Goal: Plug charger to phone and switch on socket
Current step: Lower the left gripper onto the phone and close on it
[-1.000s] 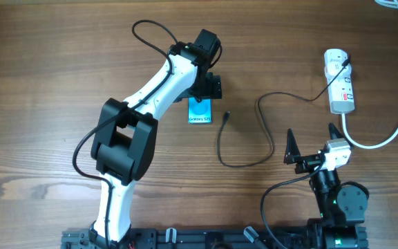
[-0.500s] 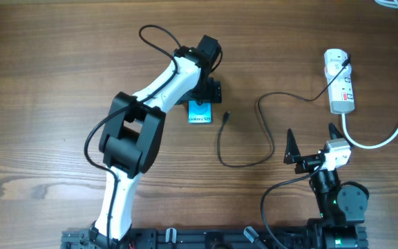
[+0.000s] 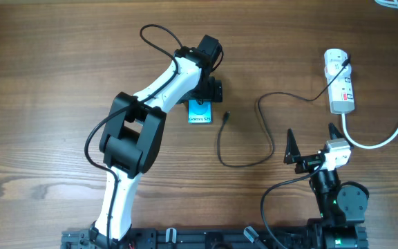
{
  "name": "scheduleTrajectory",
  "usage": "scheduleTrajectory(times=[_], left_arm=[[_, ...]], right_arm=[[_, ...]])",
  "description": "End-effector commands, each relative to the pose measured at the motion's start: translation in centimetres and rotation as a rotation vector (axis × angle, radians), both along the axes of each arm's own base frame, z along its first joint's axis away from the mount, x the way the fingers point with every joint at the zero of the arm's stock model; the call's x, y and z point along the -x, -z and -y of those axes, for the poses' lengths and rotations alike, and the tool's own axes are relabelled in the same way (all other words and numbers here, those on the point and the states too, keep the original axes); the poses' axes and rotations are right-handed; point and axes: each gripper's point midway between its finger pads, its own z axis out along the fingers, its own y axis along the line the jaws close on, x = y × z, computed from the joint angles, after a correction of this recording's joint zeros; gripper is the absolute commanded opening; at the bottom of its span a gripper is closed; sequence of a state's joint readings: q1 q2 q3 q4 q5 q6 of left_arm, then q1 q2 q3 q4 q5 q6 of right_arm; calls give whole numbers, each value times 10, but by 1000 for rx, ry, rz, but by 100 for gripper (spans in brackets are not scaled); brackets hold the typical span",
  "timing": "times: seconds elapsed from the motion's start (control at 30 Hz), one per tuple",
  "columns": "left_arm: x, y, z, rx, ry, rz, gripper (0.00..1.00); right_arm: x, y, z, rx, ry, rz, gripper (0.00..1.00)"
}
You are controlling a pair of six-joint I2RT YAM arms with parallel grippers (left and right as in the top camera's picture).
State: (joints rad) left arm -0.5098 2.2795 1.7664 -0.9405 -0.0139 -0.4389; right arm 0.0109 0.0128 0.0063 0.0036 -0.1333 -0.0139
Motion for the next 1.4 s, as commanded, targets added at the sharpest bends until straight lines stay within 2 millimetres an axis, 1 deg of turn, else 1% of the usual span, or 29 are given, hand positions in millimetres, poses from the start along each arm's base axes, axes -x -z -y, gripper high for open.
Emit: scheduleTrajectory(times=[0.0,0.2,0.77,1.03,1.1,1.17,1.37], left_arm=[[2,5,6,16,12,-12,100],[10,13,0,-3,12,-36,100],[5,13,4,10,12,-15,100],[6,13,4,13,13,-23,100],[7,13,4,13,13,-24,96],[7,13,4,13,13,-24,89],[8,13,3,9,13,-31,86]], right_arm=[[0,-2,1,12,8,13,100],[0,-2,1,12,8,12,100],[0,-2,1,12,8,12,100],[0,-2,1,12,8,12,100],[0,-2,1,12,8,12,100],[0,-2,1,12,7,12,100],[0,-2,1,12,8,12,100]])
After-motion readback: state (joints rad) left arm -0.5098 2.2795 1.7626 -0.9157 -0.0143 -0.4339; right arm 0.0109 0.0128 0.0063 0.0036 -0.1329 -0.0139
